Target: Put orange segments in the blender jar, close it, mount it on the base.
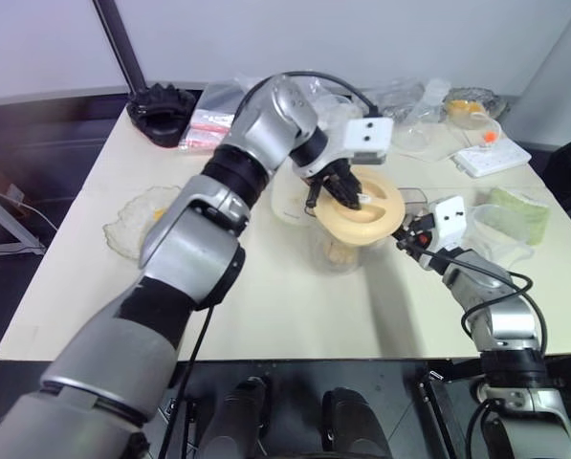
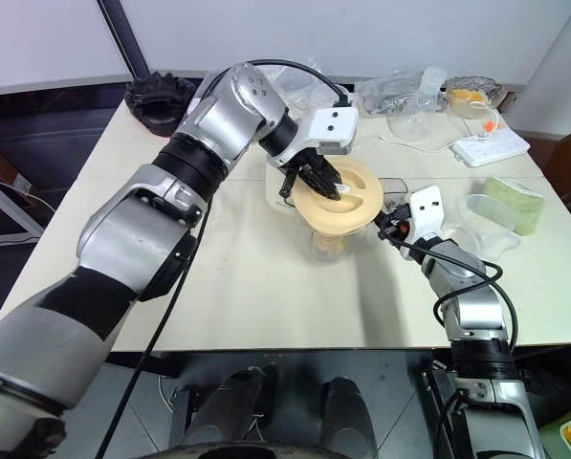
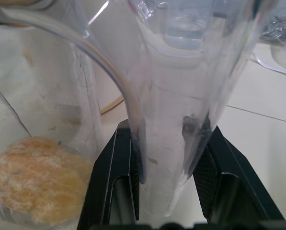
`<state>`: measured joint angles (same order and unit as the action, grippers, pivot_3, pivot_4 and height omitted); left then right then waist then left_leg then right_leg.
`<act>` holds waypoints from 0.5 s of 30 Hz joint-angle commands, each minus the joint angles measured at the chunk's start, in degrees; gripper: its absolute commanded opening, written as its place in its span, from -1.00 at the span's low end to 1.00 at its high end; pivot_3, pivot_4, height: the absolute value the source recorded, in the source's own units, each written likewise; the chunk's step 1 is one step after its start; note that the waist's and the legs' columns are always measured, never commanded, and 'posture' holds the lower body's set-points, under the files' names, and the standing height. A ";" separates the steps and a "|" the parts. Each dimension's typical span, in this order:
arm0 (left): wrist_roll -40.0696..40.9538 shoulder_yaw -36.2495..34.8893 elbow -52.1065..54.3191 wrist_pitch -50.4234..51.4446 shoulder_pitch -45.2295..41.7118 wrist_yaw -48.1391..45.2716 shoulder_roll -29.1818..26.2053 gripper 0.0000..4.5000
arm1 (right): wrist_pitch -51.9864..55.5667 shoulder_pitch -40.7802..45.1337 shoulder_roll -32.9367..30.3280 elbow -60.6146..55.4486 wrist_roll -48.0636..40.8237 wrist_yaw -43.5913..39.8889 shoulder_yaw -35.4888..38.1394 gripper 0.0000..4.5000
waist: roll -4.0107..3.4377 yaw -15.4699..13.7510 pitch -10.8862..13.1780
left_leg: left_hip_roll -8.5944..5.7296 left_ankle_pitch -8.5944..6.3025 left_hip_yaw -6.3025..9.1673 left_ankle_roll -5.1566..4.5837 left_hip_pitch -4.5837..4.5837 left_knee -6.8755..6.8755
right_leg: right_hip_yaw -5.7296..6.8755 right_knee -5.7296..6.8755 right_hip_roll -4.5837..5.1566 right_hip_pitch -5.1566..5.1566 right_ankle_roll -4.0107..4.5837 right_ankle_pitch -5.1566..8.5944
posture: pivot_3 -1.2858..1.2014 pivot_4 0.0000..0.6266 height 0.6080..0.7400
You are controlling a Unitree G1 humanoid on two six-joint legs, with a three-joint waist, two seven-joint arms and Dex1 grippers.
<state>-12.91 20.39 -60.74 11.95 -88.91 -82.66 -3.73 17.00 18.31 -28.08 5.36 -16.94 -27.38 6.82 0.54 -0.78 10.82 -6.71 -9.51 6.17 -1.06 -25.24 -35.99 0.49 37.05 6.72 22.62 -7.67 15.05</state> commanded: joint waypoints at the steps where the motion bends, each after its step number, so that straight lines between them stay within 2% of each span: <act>1: -0.95 -0.20 -0.93 8.57 2.77 9.34 2.65 -0.89 | -0.69 -0.48 0.13 -3.75 0.69 -0.92 -0.54 -0.59 | -0.02 -0.09 -0.01 | -0.02 0.00 0.02 0.00 0.00 -0.01 | 0.01 0.00 0.02 -0.02 -0.02 0.01 | 0.03 -0.52 1.00; 7: -1.08 -0.79 3.68 23.28 6.07 17.01 5.22 -0.89 | -0.58 0.34 0.32 -3.02 1.10 -0.72 -0.54 -0.59 | -0.09 -0.43 -0.08 | -0.31 -0.06 0.22 0.09 0.31 -0.06 | 0.03 -0.04 0.18 -0.30 -0.25 0.15 | 0.03 -0.52 1.00; 12: -0.56 -0.21 8.34 28.30 8.27 17.77 5.12 -0.89 | -0.66 1.22 0.24 -2.27 1.20 -1.08 -0.52 -0.59 | -0.32 -0.68 -0.25 | -0.32 -0.12 0.35 0.10 0.84 0.04 | -0.05 -0.34 0.21 -1.21 -0.25 0.46 | 0.03 -0.52 1.00; 15: -0.59 -0.08 9.18 29.61 8.79 19.35 4.80 -0.89 | -0.90 1.40 0.01 -1.88 1.58 -1.28 -0.59 -0.59 | -0.61 -0.65 -0.50 | -0.32 -0.12 0.37 0.10 0.83 0.08 | -0.06 -0.50 0.22 -1.21 -0.24 0.47 | 0.03 -0.52 1.00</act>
<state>-11.81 18.08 -48.17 39.52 -83.56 -69.46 0.04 18.44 18.01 -27.85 7.24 -16.39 -26.14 8.17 -0.07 -1.43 10.32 -7.03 -9.63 6.53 -0.96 -24.41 -35.88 0.43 36.50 6.94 21.42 -7.91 15.52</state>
